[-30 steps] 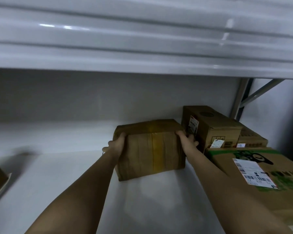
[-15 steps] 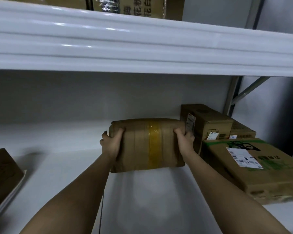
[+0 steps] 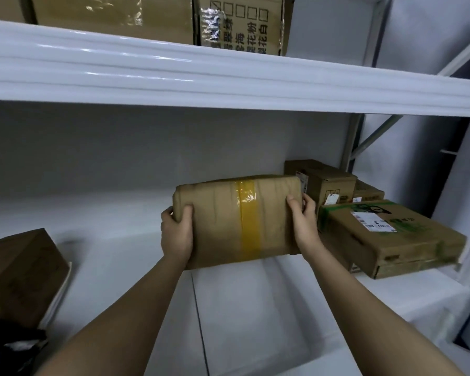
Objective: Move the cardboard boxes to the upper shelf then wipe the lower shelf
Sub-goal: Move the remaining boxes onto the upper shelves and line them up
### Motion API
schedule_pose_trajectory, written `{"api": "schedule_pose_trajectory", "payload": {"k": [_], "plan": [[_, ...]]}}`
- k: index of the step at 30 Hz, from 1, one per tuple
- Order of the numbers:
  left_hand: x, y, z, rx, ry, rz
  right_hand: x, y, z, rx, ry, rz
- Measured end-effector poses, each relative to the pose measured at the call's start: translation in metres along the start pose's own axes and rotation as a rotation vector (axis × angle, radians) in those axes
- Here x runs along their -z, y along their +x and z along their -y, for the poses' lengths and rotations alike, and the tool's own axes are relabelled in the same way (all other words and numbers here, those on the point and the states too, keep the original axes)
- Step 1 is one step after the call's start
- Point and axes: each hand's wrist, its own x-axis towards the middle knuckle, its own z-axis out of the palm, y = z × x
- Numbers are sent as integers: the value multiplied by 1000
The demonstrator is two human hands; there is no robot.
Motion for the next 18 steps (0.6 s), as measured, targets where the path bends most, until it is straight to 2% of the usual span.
{"api": "schedule_pose_trajectory", "payload": {"k": [6, 10, 18], "plan": [[17, -32, -13, -80, 55, 31, 13, -37, 12, -35, -39, -132], [24, -55, -25, -125, 74, 67, 31, -59, 21, 9, -59, -235], [21, -94, -49, -284, 120, 143, 79, -90, 20, 3, 63, -349]]}}
